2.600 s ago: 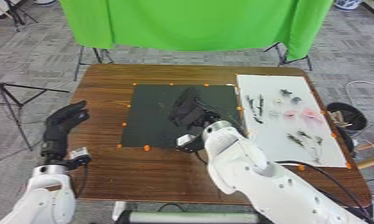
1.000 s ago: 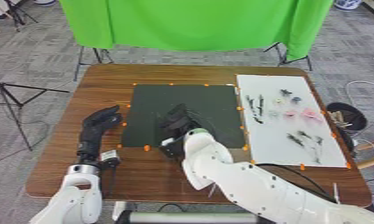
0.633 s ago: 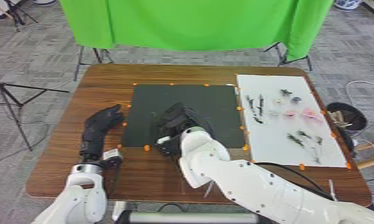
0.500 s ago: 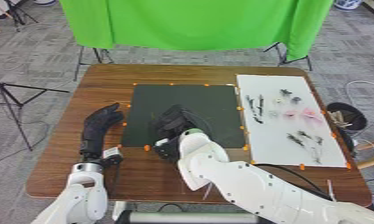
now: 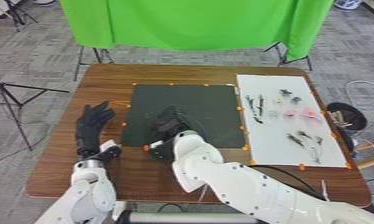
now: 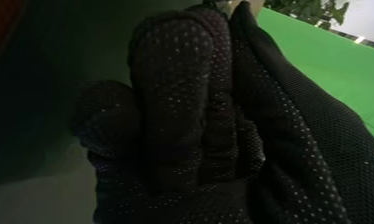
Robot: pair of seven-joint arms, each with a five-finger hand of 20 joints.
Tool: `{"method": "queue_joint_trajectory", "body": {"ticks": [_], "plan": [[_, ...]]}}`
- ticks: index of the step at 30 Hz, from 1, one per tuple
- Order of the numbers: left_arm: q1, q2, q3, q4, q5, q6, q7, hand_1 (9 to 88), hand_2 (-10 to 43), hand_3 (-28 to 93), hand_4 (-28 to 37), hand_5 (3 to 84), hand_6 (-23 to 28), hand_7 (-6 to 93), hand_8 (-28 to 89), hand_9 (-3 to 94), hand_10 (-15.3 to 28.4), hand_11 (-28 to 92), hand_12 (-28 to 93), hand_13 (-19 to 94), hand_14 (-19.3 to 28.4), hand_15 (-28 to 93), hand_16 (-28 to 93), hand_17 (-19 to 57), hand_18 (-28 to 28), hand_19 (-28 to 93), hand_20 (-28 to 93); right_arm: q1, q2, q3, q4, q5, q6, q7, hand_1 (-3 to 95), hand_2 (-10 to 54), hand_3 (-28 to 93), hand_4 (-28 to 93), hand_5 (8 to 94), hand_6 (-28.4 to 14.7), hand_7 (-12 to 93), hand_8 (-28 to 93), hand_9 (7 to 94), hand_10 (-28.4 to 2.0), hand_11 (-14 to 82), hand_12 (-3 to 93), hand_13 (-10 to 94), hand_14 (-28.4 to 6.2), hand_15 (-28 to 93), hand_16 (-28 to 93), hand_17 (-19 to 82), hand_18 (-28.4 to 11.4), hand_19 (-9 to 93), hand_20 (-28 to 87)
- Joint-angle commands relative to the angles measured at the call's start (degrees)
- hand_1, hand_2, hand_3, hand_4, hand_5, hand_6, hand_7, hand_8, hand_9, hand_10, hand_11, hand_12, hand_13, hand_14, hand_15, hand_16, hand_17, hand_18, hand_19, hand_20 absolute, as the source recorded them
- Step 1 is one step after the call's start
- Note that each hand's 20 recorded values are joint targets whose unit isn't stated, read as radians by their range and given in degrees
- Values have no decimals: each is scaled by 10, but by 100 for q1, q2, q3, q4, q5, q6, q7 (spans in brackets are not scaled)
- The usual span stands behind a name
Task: Arrange flowers
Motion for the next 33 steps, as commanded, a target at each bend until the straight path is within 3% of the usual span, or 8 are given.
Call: {"method": "queue_joint_trajectory", "body": {"ticks": [1,12,15,19,22,24,29,33], "plan": [[70,-100,-2,-54,-216,113,41,152,367,656,-283,572,56,139,-87,558,161,210,98,442,168,216,-38,160,104,139,196,-38,-80,-48,7,-33,43,-24,617,-95,612,76,750,-63,205,268,927,-151,153,274,937,-60,422,146,754,-62,744,262],[89,-126,-51,-84,-227,139,-35,139,348,671,-283,565,48,143,-81,554,162,225,104,438,180,247,-35,143,109,164,194,4,-32,-91,35,40,122,-44,773,-95,402,192,736,-109,118,326,889,-229,75,320,900,-135,351,187,724,-87,704,315],[59,-136,-54,-62,-204,131,-67,143,332,677,-283,563,44,147,-80,552,161,228,106,440,181,254,-38,140,111,170,191,17,-17,-102,47,32,153,-35,756,-95,422,187,736,-104,121,326,896,-214,80,318,915,-123,340,183,727,-89,701,319],[41,-122,-69,-65,-173,126,-81,148,325,677,-283,562,42,151,-80,553,162,234,108,442,184,261,-40,138,112,176,186,53,25,-78,13,-62,296,-138,765,-95,406,200,733,-109,117,326,892,-219,81,318,900,-133,353,183,723,-93,700,324],[66,-100,-80,-71,-249,184,-18,150,323,677,-283,562,42,152,-81,553,161,237,110,444,184,264,-42,137,112,179,184,133,52,-110,-69,-87,406,-347,757,-95,418,200,740,-100,122,325,897,-221,83,318,902,-140,356,184,721,-97,702,326],[79,-100,-99,-70,-328,218,45,151,321,675,-283,563,42,153,-80,553,161,239,110,445,185,267,-42,136,113,180,182,198,95,-176,-142,-118,405,-549,749,-95,441,197,745,-100,122,330,890,-241,82,322,879,-163,377,192,707,-114,707,326],[209,-64,-263,-119,-448,215,193,146,302,673,-283,564,41,156,-79,556,159,246,111,446,188,274,-46,135,114,185,179,271,461,-348,-714,126,267,-1121,649,-95,587,112,767,-114,95,348,833,-279,147,263,811,-216,400,203,651,-148,744,224],[413,-6,-571,-192,-256,-16,118,142,269,679,-283,563,39,157,-79,555,157,248,109,445,187,275,-49,133,116,185,175,72,1205,100,-1527,-7,-562,-1334,465,-95,728,-14,742,-107,86,284,751,-278,179,185,738,-222,392,143,580,-167,743,166]]}}
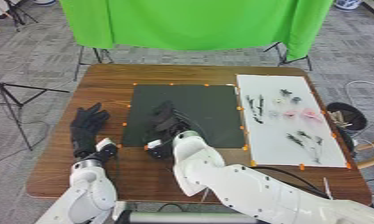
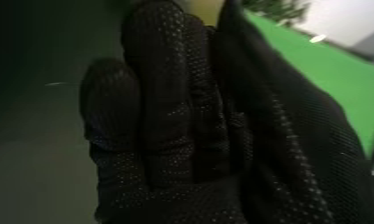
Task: Arrange flowers
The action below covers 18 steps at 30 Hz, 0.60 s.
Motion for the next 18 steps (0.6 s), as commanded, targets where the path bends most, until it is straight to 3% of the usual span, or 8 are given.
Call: {"method": "queue_joint_trajectory", "body": {"ticks": [1,3,4,8,12,14,18], "plan": [[379,87,-501,-137,127,-234,25,143,260,681,-283,562,38,157,-80,554,156,249,109,446,186,275,-50,138,118,191,177,-237,1186,740,-1451,-81,-1296,-513,438,-95,744,-29,726,-101,101,211,733,-272,174,184,717,-219,382,144,557,-171,729,167],[467,112,-658,-180,211,-310,-22,160,250,683,-283,558,36,159,-80,553,155,249,108,457,183,277,-49,158,130,227,195,-538,1632,1289,-1839,-287,-1802,-591,379,-95,767,-67,675,-86,137,24,677,-253,161,181,644,-216,348,153,448,-188,639,209],[529,158,-650,-259,172,-223,41,191,242,686,-282,557,35,160,-80,552,155,250,108,468,180,279,-48,171,139,255,206,-748,1815,1619,-1996,-364,-1985,-653,349,-95,770,-91,649,-79,142,-11,646,-240,154,178,607,-209,327,157,402,-197,594,239],[651,186,-786,-315,152,-271,90,308,180,739,-252,553,32,168,-82,550,153,253,113,474,172,276,-46,196,152,301,219,-1852,2476,3303,-2497,-651,-2816,-644,283,-95,738,-183,562,-61,151,-38,561,-209,128,180,556,-195,284,177,335,-202,525,271],[709,157,-828,-342,177,-280,69,345,146,760,-208,551,26,181,-86,546,149,255,115,469,168,273,-43,199,150,295,216,-3289,2907,5154,-2764,-1199,-3438,-578,241,-95,687,-270,488,-62,119,-40,498,-200,105,188,517,-192,237,203,316,-202,483,294],[763,140,-850,-383,205,-270,59,346,144,759,-200,550,24,185,-88,545,149,256,116,469,166,272,-41,199,149,291,216,-4092,2894,6261,-2872,-1723,-4433,-445,227,-95,664,-279,453,-64,90,-35,463,-202,71,192,504,-197,207,220,312,-207,478,305],[969,87,-963,-523,260,-216,56,342,137,756,-191,549,23,190,-91,544,148,258,116,468,165,274,-38,198,149,288,220,-5258,3033,7239,-2874,-2495,-4437,26,220,-95,605,-282,402,-75,53,-28,398,-214,41,190,494,-203,175,248,319,-220,483,326]]}}
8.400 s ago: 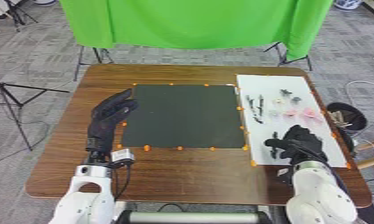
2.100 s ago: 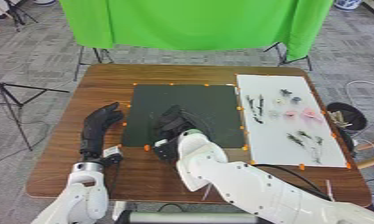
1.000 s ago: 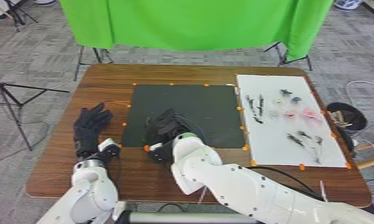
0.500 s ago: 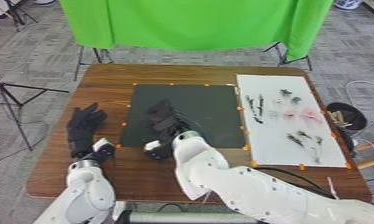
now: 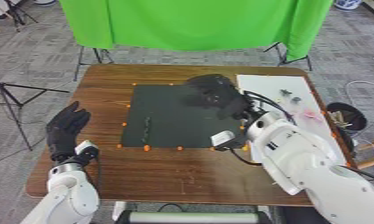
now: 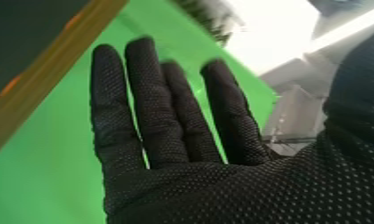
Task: Arrange flowers
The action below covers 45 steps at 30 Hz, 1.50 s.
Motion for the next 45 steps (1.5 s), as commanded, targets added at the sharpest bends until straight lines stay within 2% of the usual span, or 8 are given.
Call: {"method": "queue_joint_trajectory", "body": {"ticks": [1,4,9,17,24,29,38,45], "plan": [[380,-84,-177,-236,164,-7,2,340,131,755,-189,549,23,191,-92,544,148,259,117,467,165,275,-36,197,149,290,221,-3100,512,3519,50,-1468,-832,775,216,-95,609,-282,400,-78,49,-27,394,-219,39,189,498,-202,178,252,324,-220,489,331],[471,-90,-251,-267,406,-60,-78,347,102,749,-181,550,23,194,-93,543,147,261,119,469,165,279,-34,194,150,296,227,-3694,445,3922,115,-2042,-519,1068,218,-95,634,-278,400,-82,47,-22,396,-225,41,187,516,-199,202,259,338,-216,511,343],[507,-46,-335,-279,554,-163,-170,398,61,727,-169,549,20,203,-88,546,143,267,120,470,162,282,-33,195,150,300,227,-4291,303,4403,146,-2450,30,1326,237,-95,640,-249,407,-82,71,-26,419,-224,47,193,534,-190,247,248,346,-212,541,349],[565,-65,-348,-306,538,-156,-146,399,52,725,-161,547,17,208,-68,545,142,269,118,471,160,285,-32,195,150,299,226,-4576,204,4447,413,-3005,762,1633,268,-95,650,-233,433,-70,112,-37,467,-209,103,216,576,-177,316,231,365,-207,585,353],[563,-82,-326,-311,566,-164,-174,388,46,729,-158,549,17,205,-93,545,142,270,118,471,161,286,-32,194,149,297,227,-4481,123,4130,604,-3101,1233,1645,323,-95,626,-221,525,-62,143,-48,658,-186,207,218,725,-128,389,230,446,-190,689,376],[548,-101,-291,-306,564,-156,-185,382,47,730,-158,548,17,209,-99,545,142,270,118,471,161,287,-32,193,149,298,227,-4451,88,3930,678,-3148,1448,1661,340,-95,612,-206,572,-56,154,-50,729,-167,233,217,792,-99,391,242,508,-170,725,375],[517,-129,-239,-293,566,-174,-222,377,48,731,-160,549,17,209,-100,545,143,269,118,469,162,287,-32,191,149,295,225,-4448,82,3763,764,-3177,1310,1712,363,-95,615,-201,622,-52,161,-56,791,-145,247,211,862,-77,377,258,572,-144,756,355],[546,-123,-243,-307,484,-129,-214,375,49,731,-160,549,17,210,-100,545,143,268,119,469,163,287,-32,189,148,293,224,-4413,174,3543,775,-3282,1214,1696,382,-95,624,-204,651,-44,170,-60,834,-134,258,214,896,-61,374,270,610,-126,777,339]]}}
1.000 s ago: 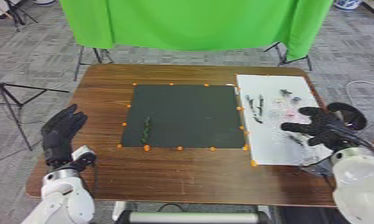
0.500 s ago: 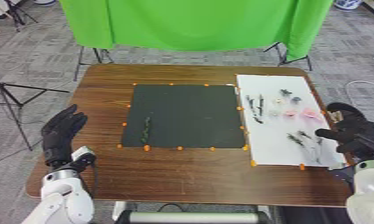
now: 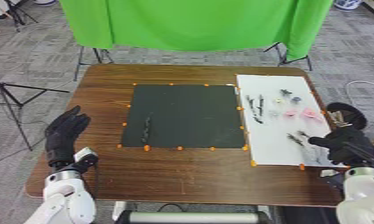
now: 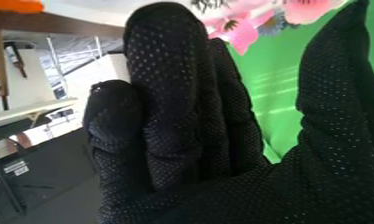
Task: Arrange flowers
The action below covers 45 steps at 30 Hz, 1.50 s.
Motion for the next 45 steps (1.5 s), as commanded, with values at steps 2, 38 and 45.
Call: {"method": "queue_joint_trajectory", "body": {"ticks": [2,38,45], "plan": [[70,-61,22,-37,-73,-33,-47,375,50,730,-160,550,17,209,-100,545,143,269,119,469,163,287,-32,189,148,293,225,36,97,-294,66,-256,-174,27,393,-95,629,-208,658,-42,174,-61,840,-133,259,215,905,-58,372,274,621,-120,780,332],[-63,-105,227,39,-73,-133,-143,360,48,733,-160,548,21,205,-97,543,145,268,119,466,167,291,-32,182,147,284,220,6281,925,-4447,597,554,295,-619,607,-95,592,-153,809,-37,227,154,937,-101,325,204,937,-19,550,177,731,-85,843,305],[-24,-103,207,25,-64,-124,-151,358,52,733,-164,548,23,202,-97,543,146,270,119,463,168,288,-30,181,142,258,216,7901,112,-6224,1396,848,-13,-874,609,-95,590,-154,809,-37,228,154,937,-99,324,206,937,-21,550,176,729,-84,847,300]]}}
